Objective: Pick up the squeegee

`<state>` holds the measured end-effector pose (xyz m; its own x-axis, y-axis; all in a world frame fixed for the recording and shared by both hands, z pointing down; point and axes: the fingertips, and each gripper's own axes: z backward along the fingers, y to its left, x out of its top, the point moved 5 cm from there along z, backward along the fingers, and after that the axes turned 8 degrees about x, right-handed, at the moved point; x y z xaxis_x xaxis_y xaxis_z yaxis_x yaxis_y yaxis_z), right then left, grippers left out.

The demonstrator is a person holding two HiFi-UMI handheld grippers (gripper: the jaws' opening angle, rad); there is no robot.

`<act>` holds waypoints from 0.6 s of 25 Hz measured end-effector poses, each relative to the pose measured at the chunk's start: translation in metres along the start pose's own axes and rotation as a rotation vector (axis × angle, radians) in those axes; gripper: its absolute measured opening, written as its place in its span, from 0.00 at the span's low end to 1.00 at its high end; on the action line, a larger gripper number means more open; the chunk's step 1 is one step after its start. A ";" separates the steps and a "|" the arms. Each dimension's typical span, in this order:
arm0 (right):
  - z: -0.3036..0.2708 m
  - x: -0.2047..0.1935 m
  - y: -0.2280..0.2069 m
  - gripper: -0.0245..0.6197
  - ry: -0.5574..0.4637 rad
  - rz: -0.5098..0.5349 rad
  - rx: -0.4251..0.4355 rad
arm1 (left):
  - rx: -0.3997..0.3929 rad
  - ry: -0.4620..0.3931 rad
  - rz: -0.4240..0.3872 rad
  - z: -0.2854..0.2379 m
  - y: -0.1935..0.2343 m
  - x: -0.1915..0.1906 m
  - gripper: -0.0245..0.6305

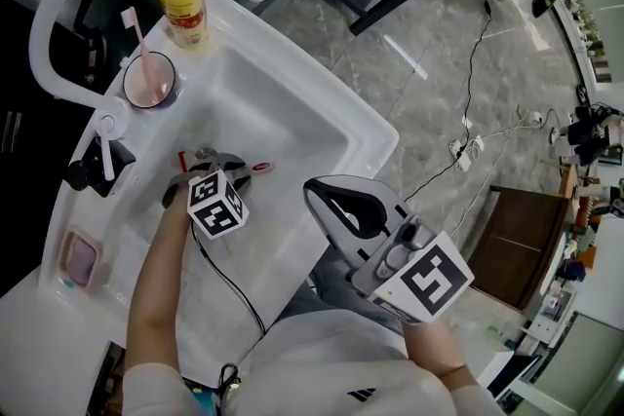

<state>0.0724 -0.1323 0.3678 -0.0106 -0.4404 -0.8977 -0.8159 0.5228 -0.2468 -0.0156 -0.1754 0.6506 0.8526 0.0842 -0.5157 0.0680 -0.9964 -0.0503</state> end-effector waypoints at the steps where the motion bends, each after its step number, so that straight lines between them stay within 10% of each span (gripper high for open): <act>1: 0.000 0.000 0.000 0.05 -0.001 -0.001 0.000 | 0.000 0.009 -0.010 -0.002 -0.001 -0.001 0.21; 15: -0.005 -0.002 -0.002 0.05 0.010 -0.011 0.010 | -0.012 0.018 0.052 -0.010 0.006 -0.007 0.24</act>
<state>0.0709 -0.1358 0.3720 -0.0073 -0.4538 -0.8911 -0.8100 0.5252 -0.2608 -0.0166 -0.1824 0.6622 0.8644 0.0325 -0.5017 0.0295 -0.9995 -0.0139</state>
